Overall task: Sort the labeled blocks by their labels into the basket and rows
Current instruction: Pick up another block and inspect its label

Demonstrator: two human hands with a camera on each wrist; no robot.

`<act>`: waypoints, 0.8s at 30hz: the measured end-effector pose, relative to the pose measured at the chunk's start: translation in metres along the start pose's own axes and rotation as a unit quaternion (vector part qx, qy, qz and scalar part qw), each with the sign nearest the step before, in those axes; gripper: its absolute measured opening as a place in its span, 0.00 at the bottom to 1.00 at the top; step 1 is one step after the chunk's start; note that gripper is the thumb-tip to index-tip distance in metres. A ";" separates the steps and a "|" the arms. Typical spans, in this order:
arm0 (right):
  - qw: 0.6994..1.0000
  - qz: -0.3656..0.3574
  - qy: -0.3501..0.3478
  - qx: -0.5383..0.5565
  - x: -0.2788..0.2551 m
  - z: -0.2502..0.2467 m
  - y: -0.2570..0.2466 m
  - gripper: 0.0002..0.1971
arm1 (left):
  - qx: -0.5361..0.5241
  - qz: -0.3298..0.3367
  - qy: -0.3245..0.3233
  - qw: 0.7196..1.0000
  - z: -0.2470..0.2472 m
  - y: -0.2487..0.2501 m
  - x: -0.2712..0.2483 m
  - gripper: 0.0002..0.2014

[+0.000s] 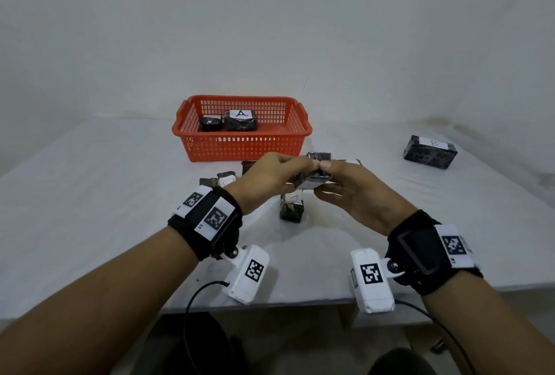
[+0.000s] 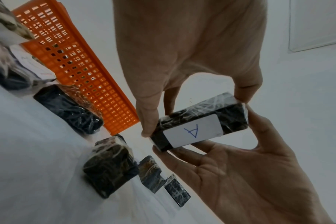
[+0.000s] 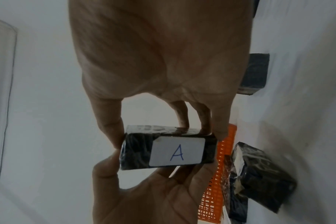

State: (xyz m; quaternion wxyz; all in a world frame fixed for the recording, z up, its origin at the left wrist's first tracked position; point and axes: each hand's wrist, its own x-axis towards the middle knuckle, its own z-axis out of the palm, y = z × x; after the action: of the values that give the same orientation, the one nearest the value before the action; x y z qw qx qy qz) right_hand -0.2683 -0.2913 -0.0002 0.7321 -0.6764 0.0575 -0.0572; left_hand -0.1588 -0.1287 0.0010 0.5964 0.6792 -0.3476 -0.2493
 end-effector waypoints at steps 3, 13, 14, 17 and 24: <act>0.999 -0.019 0.006 -0.028 0.000 -0.002 -0.002 0.19 | -0.037 0.018 -0.008 0.999 0.002 0.000 -0.001 0.20; 1.000 -0.009 0.012 -0.018 -0.003 -0.003 -0.005 0.24 | -0.079 0.000 -0.027 0.996 0.005 0.002 -0.003 0.20; 0.999 -0.009 0.016 -0.028 -0.003 -0.002 -0.005 0.22 | -0.080 -0.002 -0.030 0.996 0.005 0.001 -0.003 0.19; 0.999 -0.011 0.032 -0.036 -0.003 -0.002 -0.006 0.18 | -0.098 -0.007 -0.046 0.994 0.007 0.000 -0.004 0.18; 0.998 -0.009 0.026 -0.059 -0.005 -0.020 -0.001 0.24 | -0.180 -0.063 -0.001 0.982 0.010 0.005 0.003 0.30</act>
State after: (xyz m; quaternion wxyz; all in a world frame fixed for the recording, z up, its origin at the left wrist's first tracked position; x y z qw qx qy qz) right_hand -0.2767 -0.3097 -0.0010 0.6889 -0.7169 0.0735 -0.0778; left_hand -0.1648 -0.1377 0.0042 0.6918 0.5809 -0.2542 -0.3454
